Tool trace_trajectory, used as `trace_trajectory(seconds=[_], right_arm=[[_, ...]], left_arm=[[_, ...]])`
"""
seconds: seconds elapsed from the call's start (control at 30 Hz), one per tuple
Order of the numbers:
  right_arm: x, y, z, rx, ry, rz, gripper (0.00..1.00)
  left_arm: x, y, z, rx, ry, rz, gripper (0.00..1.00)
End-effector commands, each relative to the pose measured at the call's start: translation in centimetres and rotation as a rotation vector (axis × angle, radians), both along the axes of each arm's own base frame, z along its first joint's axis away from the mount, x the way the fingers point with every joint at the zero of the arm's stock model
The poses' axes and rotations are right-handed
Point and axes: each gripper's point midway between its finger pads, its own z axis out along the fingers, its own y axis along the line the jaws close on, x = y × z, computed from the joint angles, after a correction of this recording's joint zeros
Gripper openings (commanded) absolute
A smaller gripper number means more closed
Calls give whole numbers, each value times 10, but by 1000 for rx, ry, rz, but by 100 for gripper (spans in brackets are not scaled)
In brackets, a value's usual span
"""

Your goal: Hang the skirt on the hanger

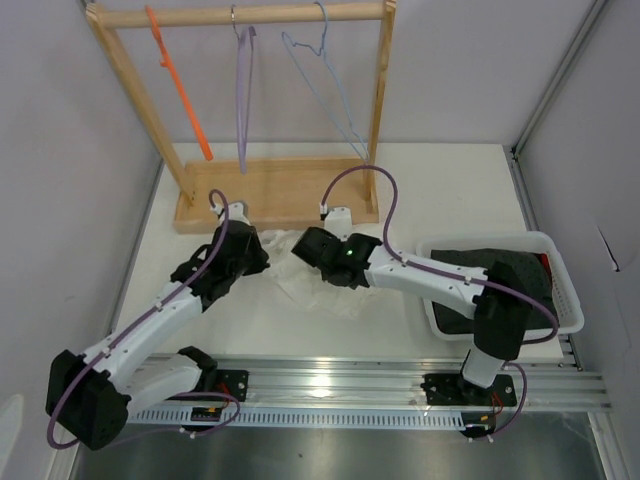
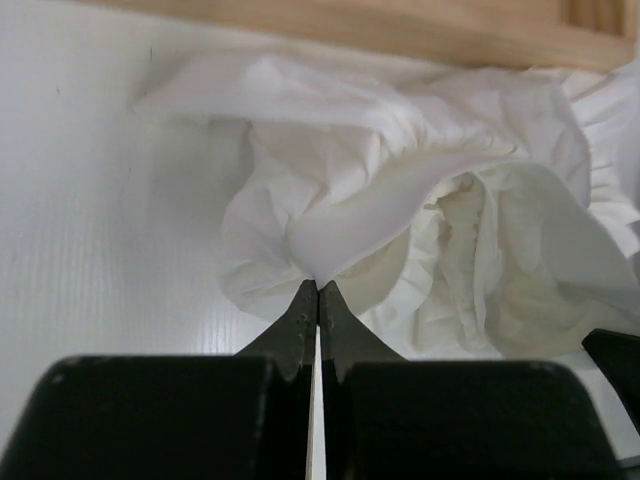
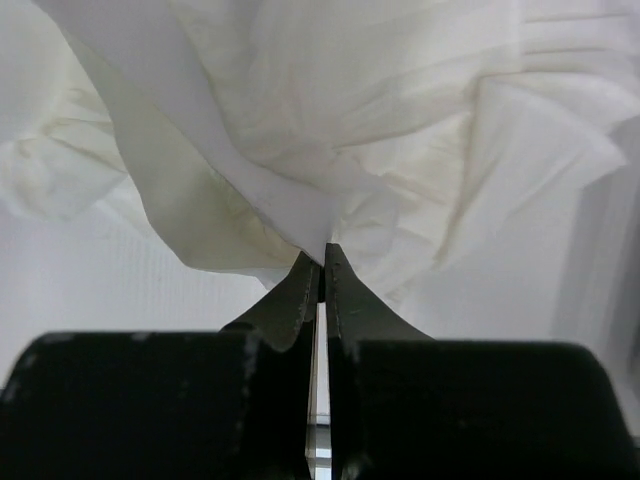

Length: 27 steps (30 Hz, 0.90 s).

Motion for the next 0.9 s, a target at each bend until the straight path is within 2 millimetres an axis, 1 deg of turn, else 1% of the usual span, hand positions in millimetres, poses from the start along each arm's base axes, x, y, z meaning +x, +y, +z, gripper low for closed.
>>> trace_trajectory(seconds=[0.0, 0.07, 0.1, 0.17, 0.2, 0.27, 0.3, 0.33, 0.37, 0.4, 0.43, 0.5, 0.6, 0.63, 0.67, 0.7, 0.73, 0.77, 0.8, 0.83, 0.87], right_arm=[[18, -32, 68, 19, -151, -72, 0], [21, -45, 85, 12, -180, -89, 0], [24, -54, 102, 22, -204, -94, 0], [27, -64, 124, 30, -242, -105, 0], [28, -66, 142, 47, -265, -108, 0], [30, -74, 168, 50, -309, -104, 0], [29, -78, 177, 48, -320, -103, 0], [29, -78, 198, 73, -349, -92, 0], [29, -78, 207, 77, -360, -88, 0], [27, -82, 213, 65, -370, -89, 0], [26, -81, 223, 80, -386, -85, 0], [24, -84, 225, 67, -387, -87, 0], [21, -88, 209, 54, -364, -97, 0], [20, -89, 201, 48, -350, -99, 0], [18, -93, 182, 21, -323, -104, 0], [16, -91, 171, 29, -303, -97, 0], [15, -91, 160, 27, -287, -100, 0], [13, -94, 136, 17, -259, -106, 0], [11, -95, 123, 13, -239, -104, 0], [8, -94, 109, 19, -207, -96, 0], [7, -97, 82, 4, -175, -99, 0]], left_arm=[[1, 16, 50, 62, -97, 15, 0], [3, 24, 70, 78, -137, 39, 0], [2, 28, 91, 81, -175, 42, 0], [2, 37, 110, 102, -211, 56, 0], [1, 44, 138, 111, -259, 73, 0], [1, 51, 154, 128, -280, 80, 0], [1, 53, 185, 111, -337, 79, 0], [-2, 54, 189, 117, -335, 72, 0], [-3, 54, 204, 107, -362, 69, 0], [-4, 52, 208, 102, -367, 54, 0], [-6, 52, 220, 92, -382, 51, 0], [-9, 50, 220, 82, -378, 37, 0], [-11, 49, 206, 82, -354, 28, 0], [-11, 48, 192, 88, -327, 24, 0], [-11, 46, 179, 86, -301, 26, 0], [-12, 45, 162, 93, -265, 22, 0], [-13, 41, 154, 69, -247, 19, 0], [-13, 38, 140, 56, -231, 16, 0], [-16, 36, 116, 57, -185, 8, 0], [-16, 34, 107, 47, -173, 5, 0], [-19, 29, 76, 37, -112, 1, 0]])
